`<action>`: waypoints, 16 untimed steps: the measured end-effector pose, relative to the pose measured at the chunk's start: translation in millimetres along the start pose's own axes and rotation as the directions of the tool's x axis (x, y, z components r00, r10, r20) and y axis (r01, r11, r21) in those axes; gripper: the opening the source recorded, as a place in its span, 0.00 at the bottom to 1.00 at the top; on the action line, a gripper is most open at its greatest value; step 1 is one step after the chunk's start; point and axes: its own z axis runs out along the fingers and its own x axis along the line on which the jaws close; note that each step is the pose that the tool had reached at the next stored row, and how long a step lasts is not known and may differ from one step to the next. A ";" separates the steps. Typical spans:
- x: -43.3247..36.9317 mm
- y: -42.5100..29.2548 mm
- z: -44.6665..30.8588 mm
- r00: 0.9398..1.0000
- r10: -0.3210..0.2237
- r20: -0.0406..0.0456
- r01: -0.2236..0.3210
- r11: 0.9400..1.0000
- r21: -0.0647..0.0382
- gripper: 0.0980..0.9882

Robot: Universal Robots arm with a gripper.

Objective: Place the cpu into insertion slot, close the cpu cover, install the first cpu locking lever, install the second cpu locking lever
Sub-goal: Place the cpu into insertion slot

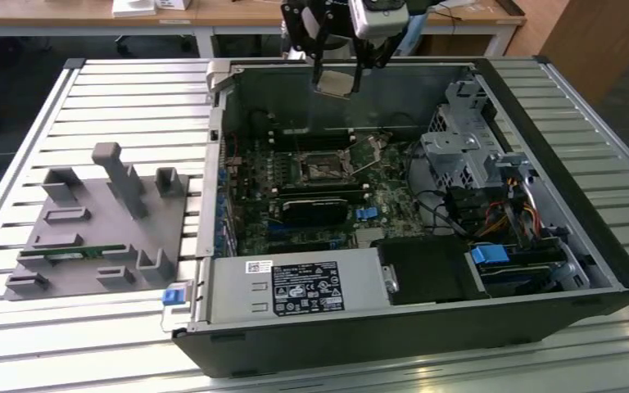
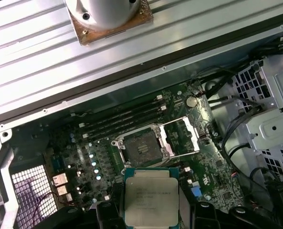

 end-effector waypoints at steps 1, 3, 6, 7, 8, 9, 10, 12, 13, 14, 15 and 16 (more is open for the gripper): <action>0.0 0.0 0.0 1.000 0.006 0.001 -0.006 1.000 0.000 0.50; 0.1 0.0 0.0 1.000 0.019 0.002 -0.019 1.000 0.000 0.50; 0.1 -0.1 0.0 0.999 0.038 0.003 -0.038 0.999 -0.001 0.50; 0.1 -0.1 0.0 0.999 0.044 0.004 -0.044 0.999 -0.001 0.50; 0.2 -0.1 0.0 0.999 0.050 0.004 -0.050 0.999 -0.001 0.50; 0.2 -0.1 0.0 0.998 0.056 0.005 -0.056 0.998 -0.001 0.50; 0.2 -0.1 0.0 0.998 0.062 0.006 -0.062 0.998 -0.001 0.50; 0.3 -0.1 0.0 0.997 0.073 0.007 -0.073 0.997 -0.002 0.50; 0.3 -0.1 0.0 0.997 0.079 0.007 -0.079 0.997 -0.002 0.50; 0.4 -0.1 0.0 0.996 0.084 0.007 -0.084 0.996 -0.002 0.50; 0.4 -0.2 0.0 0.996 0.089 0.008 -0.089 0.996 -0.002 0.50; 0.4 -0.2 0.0 0.996 0.093 0.008 -0.093 0.996 -0.002 0.50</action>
